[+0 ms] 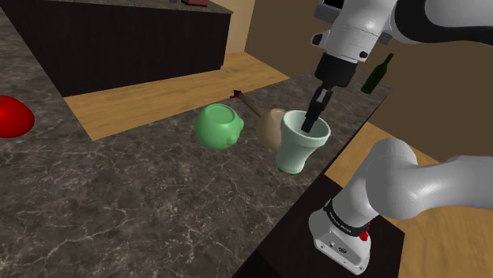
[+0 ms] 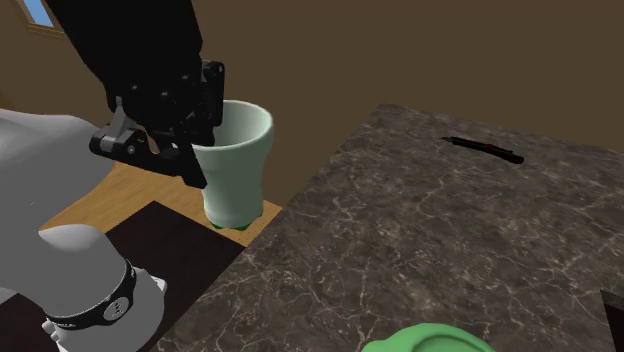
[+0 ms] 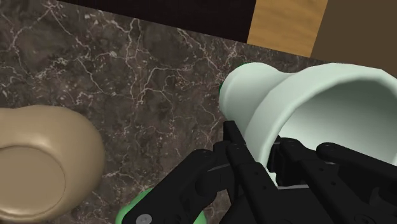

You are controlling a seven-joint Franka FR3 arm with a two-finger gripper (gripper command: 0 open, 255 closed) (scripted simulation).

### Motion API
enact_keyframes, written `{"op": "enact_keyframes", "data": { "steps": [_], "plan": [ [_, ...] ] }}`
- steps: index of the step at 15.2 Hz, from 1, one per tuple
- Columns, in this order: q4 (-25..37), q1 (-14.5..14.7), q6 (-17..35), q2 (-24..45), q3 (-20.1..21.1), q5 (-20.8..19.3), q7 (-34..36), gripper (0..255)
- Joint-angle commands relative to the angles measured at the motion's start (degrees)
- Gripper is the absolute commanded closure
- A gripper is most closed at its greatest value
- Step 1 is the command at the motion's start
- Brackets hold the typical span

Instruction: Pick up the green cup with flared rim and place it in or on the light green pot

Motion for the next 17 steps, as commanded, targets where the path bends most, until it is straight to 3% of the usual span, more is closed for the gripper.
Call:
{"op": "enact_keyframes", "data": {
  "steps": [1, 6, 17],
  "plan": [
    [1.80, -0.03, -1.43, 0.36, -0.17, -0.14, 0.18, 255],
    [6.19, -0.02, -4.56, 1.57, -0.43, -0.34, 0.69, 255],
    [24.65, -1.63, 1.31, 26.75, -5.07, -3.74, -5.26, 255]
  ]
}}
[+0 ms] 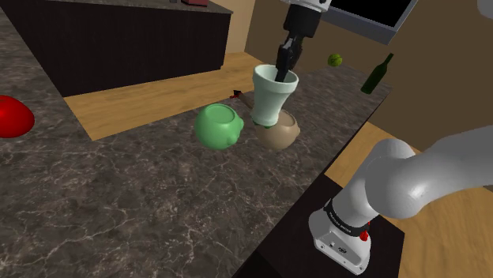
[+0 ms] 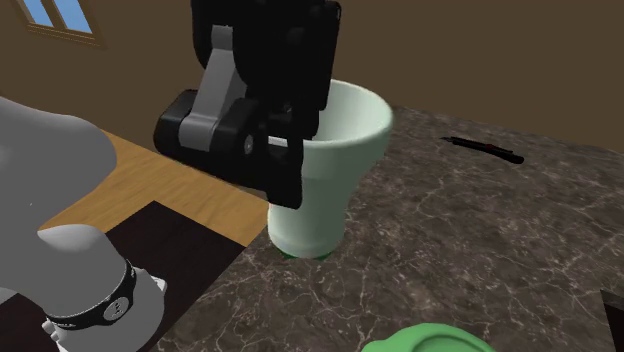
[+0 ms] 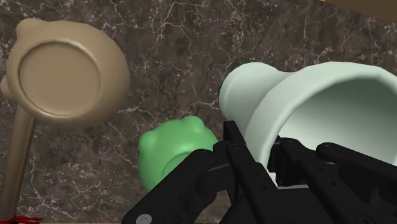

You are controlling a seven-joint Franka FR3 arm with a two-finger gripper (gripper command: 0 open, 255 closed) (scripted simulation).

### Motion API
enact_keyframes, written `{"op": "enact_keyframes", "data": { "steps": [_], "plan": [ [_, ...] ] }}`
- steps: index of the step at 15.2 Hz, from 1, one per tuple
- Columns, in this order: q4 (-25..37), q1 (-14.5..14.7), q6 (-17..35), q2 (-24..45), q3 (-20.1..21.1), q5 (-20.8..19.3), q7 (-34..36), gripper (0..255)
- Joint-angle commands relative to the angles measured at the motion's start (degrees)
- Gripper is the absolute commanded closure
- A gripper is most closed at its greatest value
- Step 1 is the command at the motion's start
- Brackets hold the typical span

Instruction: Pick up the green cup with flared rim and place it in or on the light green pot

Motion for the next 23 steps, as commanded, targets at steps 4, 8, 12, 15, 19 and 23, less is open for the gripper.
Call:
{"op": "enact_keyframes", "data": {
  "steps": [4, 8, 12, 15, 19, 23],
  "plan": [
    [10.96, -0.32, 0.12, 11.32, -1.82, -0.48, -2.21, 255],
    [20.97, -0.68, -1.06, 20.43, -3.18, -0.31, -3.95, 255],
    [32.71, -1.30, -3.52, 30.01, -4.38, 0.36, -5.58, 255],
    [35.39, -1.55, -3.65, 32.64, -4.63, 0.61, -6.08, 255],
    [31.42, -1.49, -0.40, 31.93, -4.57, 0.52, -6.43, 255],
    [27.77, -1.44, 2.76, 31.47, -4.51, 0.49, -6.78, 255]
  ]
}}
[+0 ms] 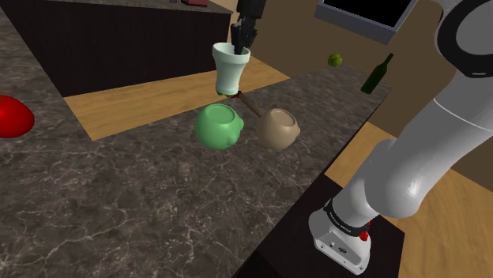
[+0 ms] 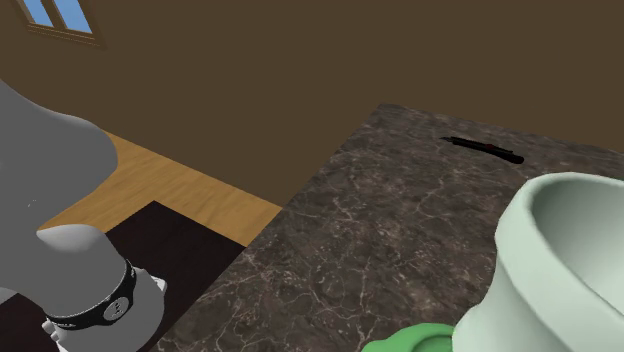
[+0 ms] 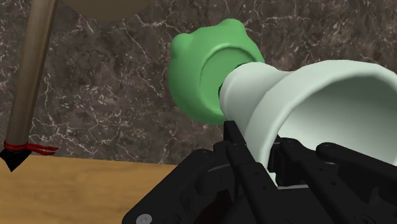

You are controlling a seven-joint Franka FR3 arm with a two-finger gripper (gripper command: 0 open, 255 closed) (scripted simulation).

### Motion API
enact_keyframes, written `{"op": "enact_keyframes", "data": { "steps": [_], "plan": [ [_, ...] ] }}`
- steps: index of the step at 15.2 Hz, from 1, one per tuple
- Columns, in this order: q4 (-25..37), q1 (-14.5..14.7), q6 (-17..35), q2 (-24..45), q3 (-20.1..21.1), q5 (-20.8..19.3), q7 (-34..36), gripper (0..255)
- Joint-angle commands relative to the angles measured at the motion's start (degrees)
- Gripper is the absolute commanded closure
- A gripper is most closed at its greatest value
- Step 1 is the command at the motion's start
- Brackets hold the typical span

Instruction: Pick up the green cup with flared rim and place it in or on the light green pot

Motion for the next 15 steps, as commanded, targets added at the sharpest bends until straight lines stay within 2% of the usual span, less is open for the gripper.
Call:
{"op": "enact_keyframes", "data": {
  "steps": [1, 12, 15],
  "plan": [
    [-1.78, 0.00, 1.65, -0.18, 0.01, 0.00, -0.22, 255],
    [-10.83, 0.09, 10.68, -0.13, 0.11, 0.21, -1.37, 255],
    [-10.83, 0.09, 10.68, -0.13, 0.11, 0.21, -1.37, 255]
  ]
}}
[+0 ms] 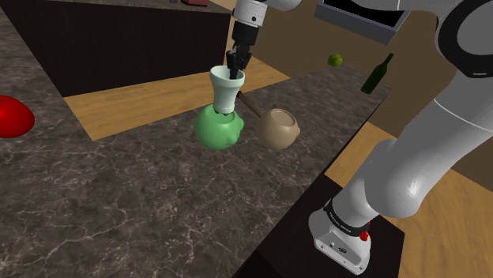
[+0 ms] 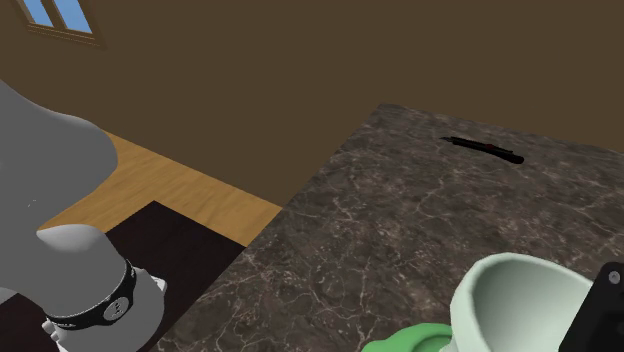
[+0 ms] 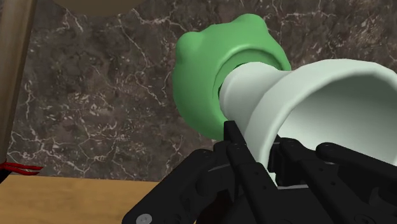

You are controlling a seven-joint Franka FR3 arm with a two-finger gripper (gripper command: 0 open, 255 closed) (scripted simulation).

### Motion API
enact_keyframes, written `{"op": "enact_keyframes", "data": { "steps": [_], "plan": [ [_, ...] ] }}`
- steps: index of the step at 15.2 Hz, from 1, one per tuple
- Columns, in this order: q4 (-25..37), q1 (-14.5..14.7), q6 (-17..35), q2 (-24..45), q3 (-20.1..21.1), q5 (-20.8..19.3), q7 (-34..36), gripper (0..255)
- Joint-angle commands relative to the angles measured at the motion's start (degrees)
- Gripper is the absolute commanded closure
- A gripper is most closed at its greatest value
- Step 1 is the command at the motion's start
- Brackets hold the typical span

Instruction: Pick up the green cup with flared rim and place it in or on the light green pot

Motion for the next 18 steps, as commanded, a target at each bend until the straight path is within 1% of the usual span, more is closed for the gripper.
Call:
{"op": "enact_keyframes", "data": {
  "steps": [1, 5, 6, 11, 15, 18],
  "plan": [
    [-0.10, 0.01, 0.15, -0.01, 0.01, 0.01, 0.00, 255],
    [-0.10, 0.01, 0.15, -0.01, 0.01, 0.01, 0.00, 255],
    [-0.10, 0.01, 0.15, -0.01, 0.01, 0.01, -0.01, 0],
    [-0.12, 0.01, 0.16, -0.02, 0.01, 0.01, -0.01, 0],
    [7.71, -0.44, -7.21, 0.50, -0.47, -0.17, 0.14, 0],
    [7.70, -0.44, -7.21, 0.50, -0.47, -0.17, 0.14, 0]
  ]
}}
